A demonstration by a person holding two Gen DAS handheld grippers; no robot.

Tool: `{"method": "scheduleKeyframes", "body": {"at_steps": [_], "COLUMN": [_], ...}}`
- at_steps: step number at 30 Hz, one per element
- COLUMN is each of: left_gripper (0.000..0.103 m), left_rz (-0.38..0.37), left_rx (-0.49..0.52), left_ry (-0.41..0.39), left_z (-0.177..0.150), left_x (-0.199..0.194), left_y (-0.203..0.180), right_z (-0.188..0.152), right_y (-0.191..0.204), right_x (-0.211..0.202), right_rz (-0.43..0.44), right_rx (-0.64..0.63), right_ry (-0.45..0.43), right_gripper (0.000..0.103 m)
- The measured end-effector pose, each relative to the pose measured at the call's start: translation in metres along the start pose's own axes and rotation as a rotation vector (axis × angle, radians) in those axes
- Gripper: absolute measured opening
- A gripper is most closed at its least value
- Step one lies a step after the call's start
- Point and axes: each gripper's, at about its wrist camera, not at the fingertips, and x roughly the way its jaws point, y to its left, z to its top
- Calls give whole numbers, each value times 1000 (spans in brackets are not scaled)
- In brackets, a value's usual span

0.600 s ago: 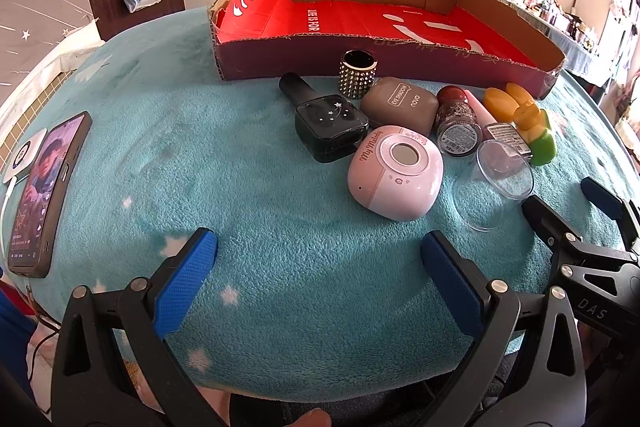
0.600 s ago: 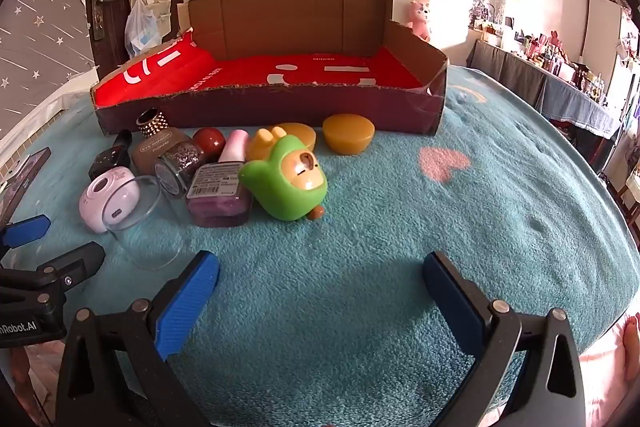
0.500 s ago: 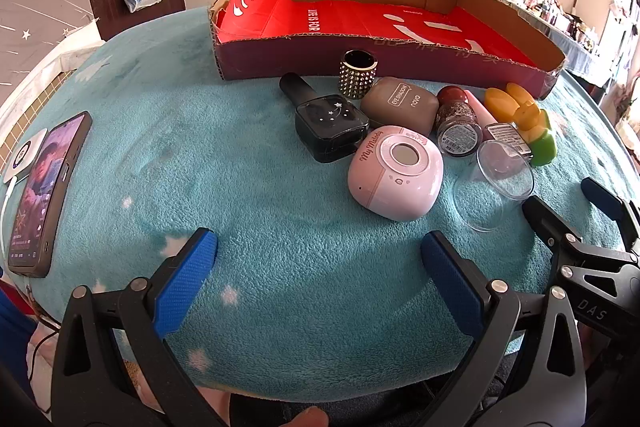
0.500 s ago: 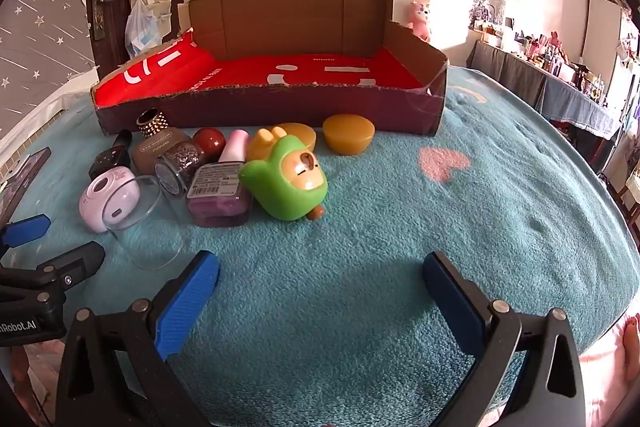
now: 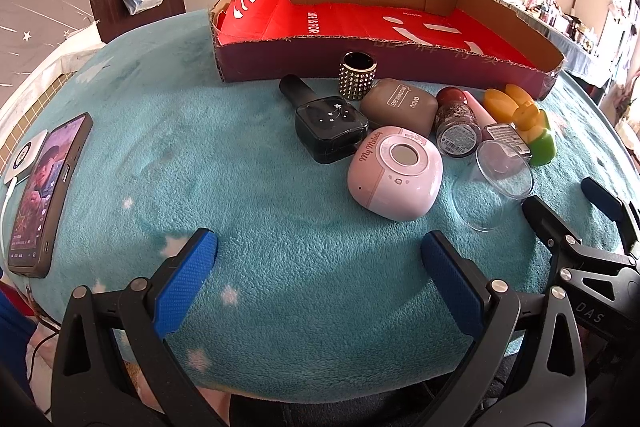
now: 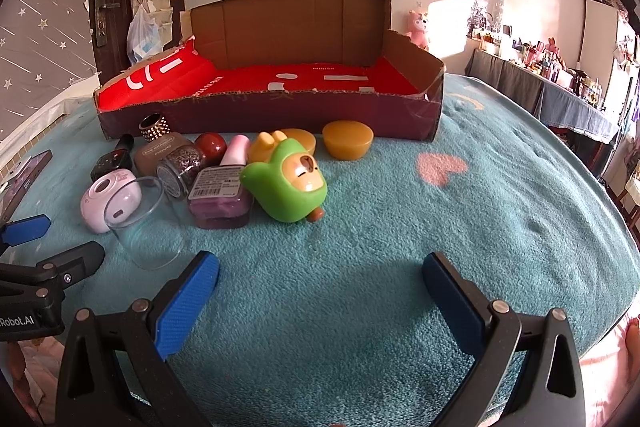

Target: Organize rigid objects

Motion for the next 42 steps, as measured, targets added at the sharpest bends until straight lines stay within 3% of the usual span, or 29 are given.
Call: {"method": "scheduleKeyframes", "body": {"at_steps": [28, 37, 42], "left_gripper": [103, 103, 97], "left_rz": [12, 6, -20], "left_rx": [-1, 14, 34], "left_ry": [1, -5, -7], "left_z": [3, 7, 15], "left_x": [0, 1, 6], "left_y": [-3, -8, -13], "right_z": [1, 14, 26], "right_y": [-5, -14, -18], "right_x": [2, 8, 15], "right_rz": [37, 41, 64], "right_rx": [-16, -31, -19], "right_ry": [32, 51, 56], "right_gripper": [103, 85, 81]}}
